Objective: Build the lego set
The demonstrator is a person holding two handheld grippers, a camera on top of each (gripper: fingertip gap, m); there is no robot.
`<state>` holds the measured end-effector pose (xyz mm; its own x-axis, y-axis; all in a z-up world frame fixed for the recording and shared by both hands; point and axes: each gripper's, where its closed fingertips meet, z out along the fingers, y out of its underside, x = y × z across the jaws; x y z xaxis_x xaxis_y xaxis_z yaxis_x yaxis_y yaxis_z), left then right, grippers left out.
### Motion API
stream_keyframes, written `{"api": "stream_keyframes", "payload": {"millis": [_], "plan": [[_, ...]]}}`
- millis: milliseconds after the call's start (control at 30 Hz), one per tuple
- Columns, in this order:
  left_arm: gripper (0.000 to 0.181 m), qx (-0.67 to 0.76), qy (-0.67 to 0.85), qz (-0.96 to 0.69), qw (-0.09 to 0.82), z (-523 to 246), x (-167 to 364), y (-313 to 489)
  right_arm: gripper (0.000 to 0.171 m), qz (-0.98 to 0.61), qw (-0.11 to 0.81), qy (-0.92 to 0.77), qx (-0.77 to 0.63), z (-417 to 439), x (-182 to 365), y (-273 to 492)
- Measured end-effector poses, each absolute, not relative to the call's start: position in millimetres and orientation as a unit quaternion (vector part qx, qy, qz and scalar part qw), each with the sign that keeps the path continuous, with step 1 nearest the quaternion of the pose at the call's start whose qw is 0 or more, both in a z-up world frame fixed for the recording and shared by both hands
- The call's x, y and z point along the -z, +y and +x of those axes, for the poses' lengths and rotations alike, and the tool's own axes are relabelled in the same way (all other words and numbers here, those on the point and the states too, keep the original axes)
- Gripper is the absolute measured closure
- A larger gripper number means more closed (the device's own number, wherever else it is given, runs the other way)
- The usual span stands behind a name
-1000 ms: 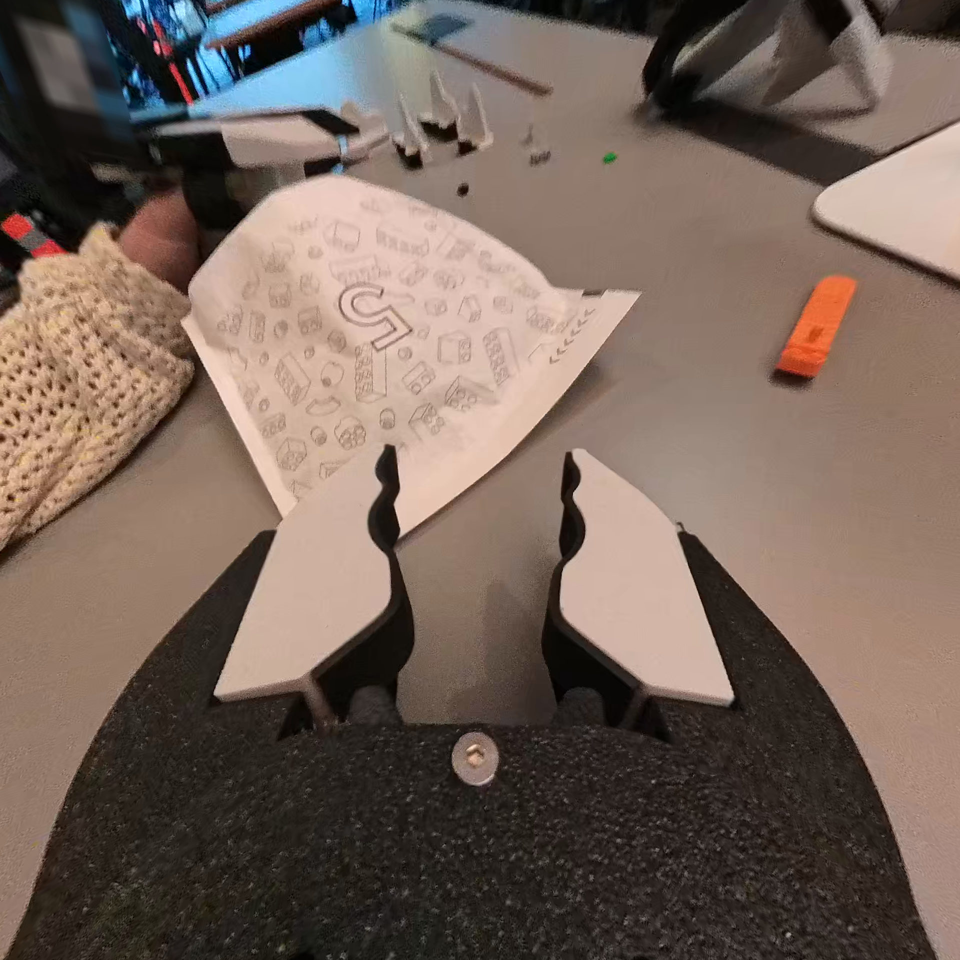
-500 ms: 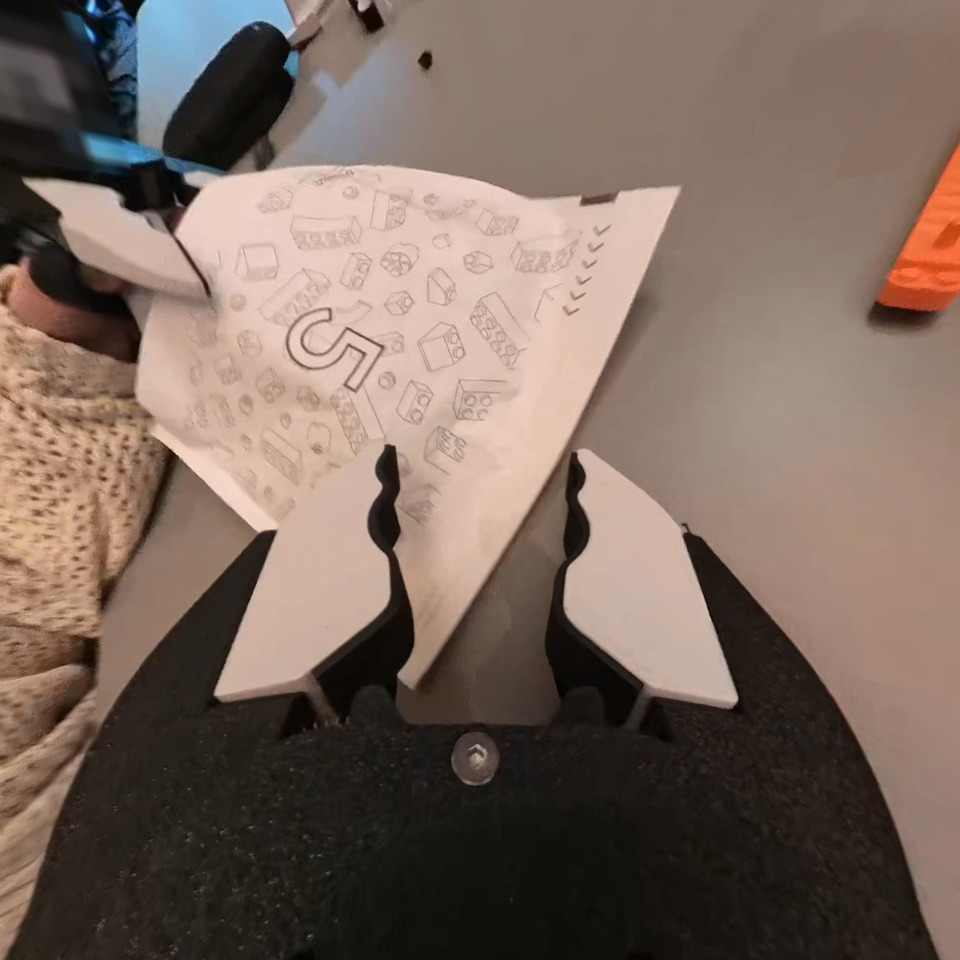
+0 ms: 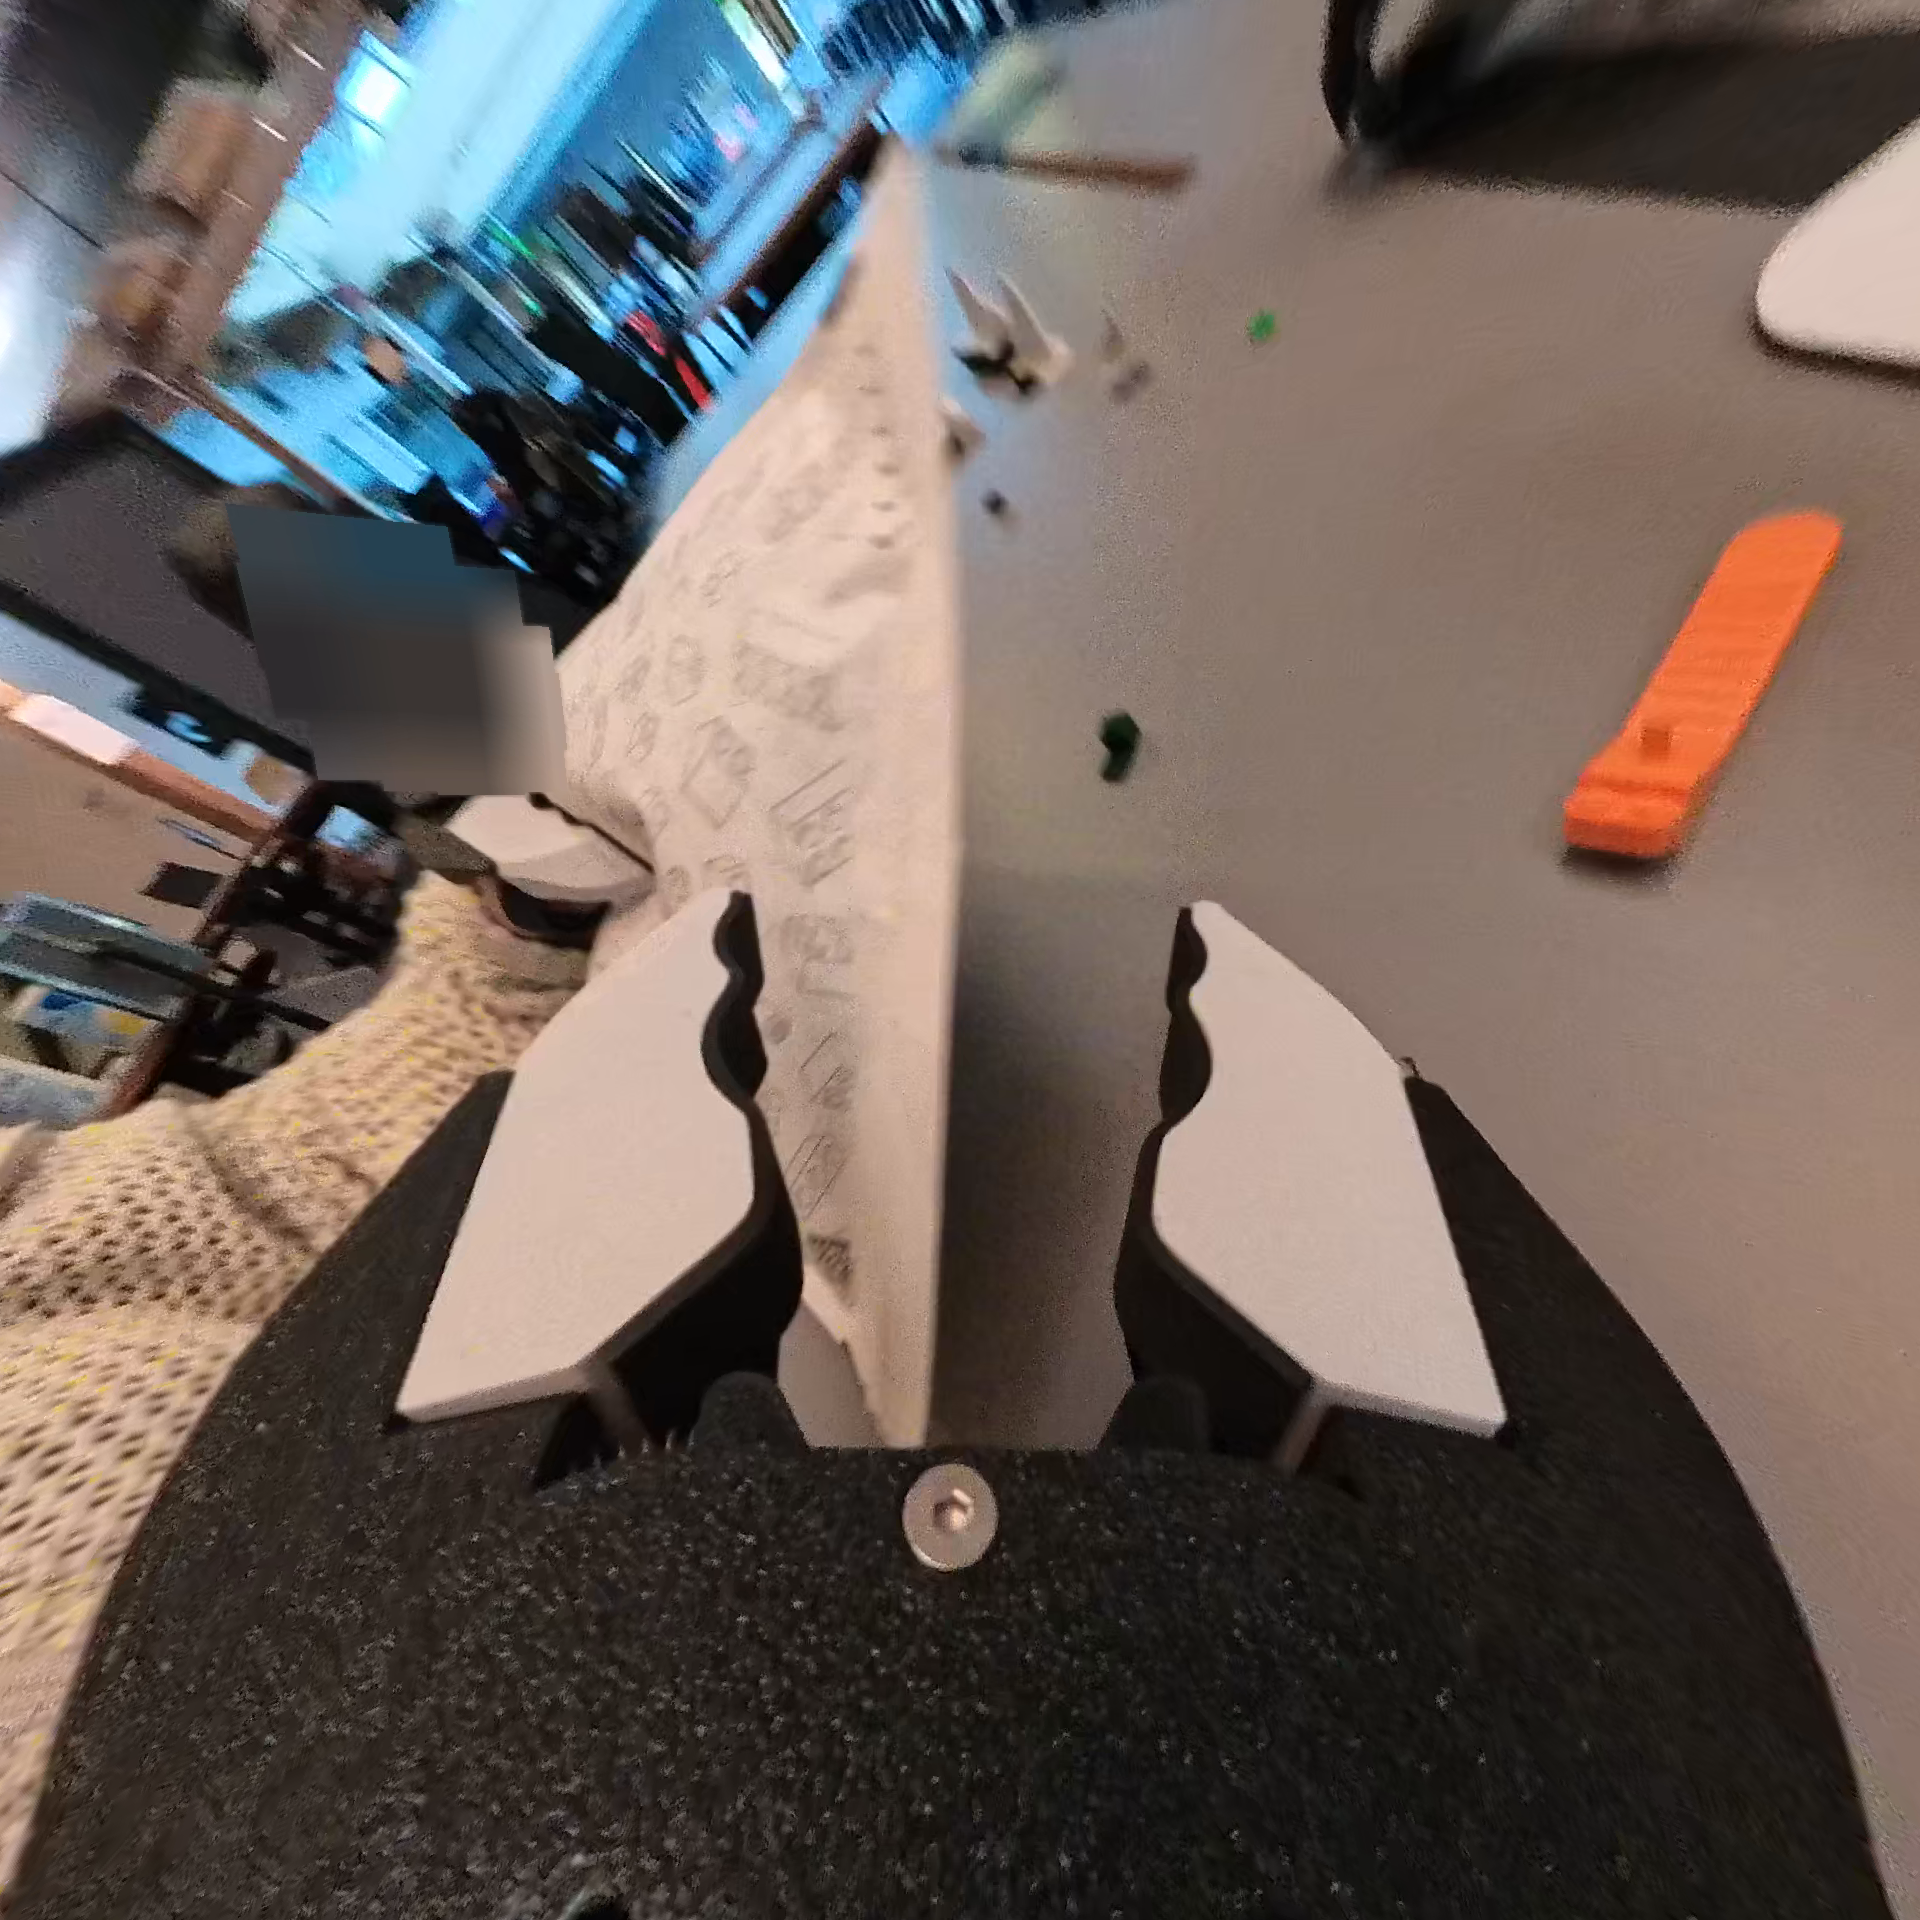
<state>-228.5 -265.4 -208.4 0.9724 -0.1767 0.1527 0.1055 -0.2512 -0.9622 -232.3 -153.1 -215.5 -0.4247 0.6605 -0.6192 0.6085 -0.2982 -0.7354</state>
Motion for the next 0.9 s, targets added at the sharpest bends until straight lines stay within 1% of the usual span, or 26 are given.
{"api": "stream_keyframes", "payload": {"millis": [100,133,200,267,300,333,367,400,467,500,533,600,667,767,900], "plan": [[0.181,0.108,0.088,-0.741,0.657,-207.6,187.9,-265.2,0.082,-0.449,0.008,-0.588,-0.673,-215.1,176.4,-160.6],[0.181,0.099,0.104,-0.738,0.660,-203.4,187.1,-264.6,0.082,-0.414,-0.006,-0.596,-0.688,-204.8,165.7,-167.0],[0.181,0.083,0.138,-0.733,0.661,-194.6,189.3,-263.2,0.084,-0.391,-0.007,-0.638,-0.663,-193.0,165.5,-175.2],[0.181,0.079,0.153,-0.724,0.668,-186.3,188.9,-259.9,0.102,-0.374,-0.013,-0.688,-0.621,-181.8,174.5,-185.2],[0.181,0.079,0.154,-0.721,0.671,-183.7,188.8,-257.5,0.125,-0.360,-0.020,-0.705,-0.611,-176.6,175.6,-190.6],[0.181,0.075,0.151,-0.720,0.673,-182.6,190.0,-255.5,0.143,-0.345,-0.021,-0.713,-0.610,-173.5,173.3,-194.8],[0.180,0.071,0.143,-0.717,0.678,-184.0,189.7,-254.7,0.146,-0.348,-0.006,-0.717,-0.603,-175.7,172.8,-192.8],[0.173,0.076,0.130,-0.711,0.686,-186.3,187.4,-254.5,0.148,-0.343,0.007,-0.720,-0.603,-175.1,169.7,-191.1],[0.129,0.108,0.094,-0.689,0.710,-191.5,176.0,-255.7,0.149,-0.346,0.060,-0.725,-0.593,-177.7,162.0,-181.3],[0.115,0.118,0.075,-0.682,0.718,-196.1,171.7,-256.7,0.150,-0.348,0.086,-0.725,-0.588,-176.7,154.5,-175.4],[0.111,0.121,0.063,-0.676,0.724,-200.7,169.1,-258.2,0.154,-0.348,0.116,-0.721,-0.588,-174.2,142.5,-168.5],[0.113,0.105,0.046,-0.670,0.733,-210.7,167.7,-261.2,0.154,-0.347,0.185,-0.711,-0.583,-161.9,111.5,-152.9],[0.116,0.086,0.035,-0.670,0.737,-218.9,169.1,-262.7,0.156,-0.346,0.278,-0.696,-0.565,-141.4,74.6,-134.3],[0.119,0.076,0.022,-0.672,0.736,-224.2,172.2,-261.8,0.157,-0.349,0.399,-0.676,-0.511,-94.3,20.6,-100.9],[0.121,0.062,0.021,-0.681,0.729,-225.1,177.0,-258.3,0.157,-0.398,0.579,-0.590,-0.398,-16.5,-51.7,-15.7]]}}
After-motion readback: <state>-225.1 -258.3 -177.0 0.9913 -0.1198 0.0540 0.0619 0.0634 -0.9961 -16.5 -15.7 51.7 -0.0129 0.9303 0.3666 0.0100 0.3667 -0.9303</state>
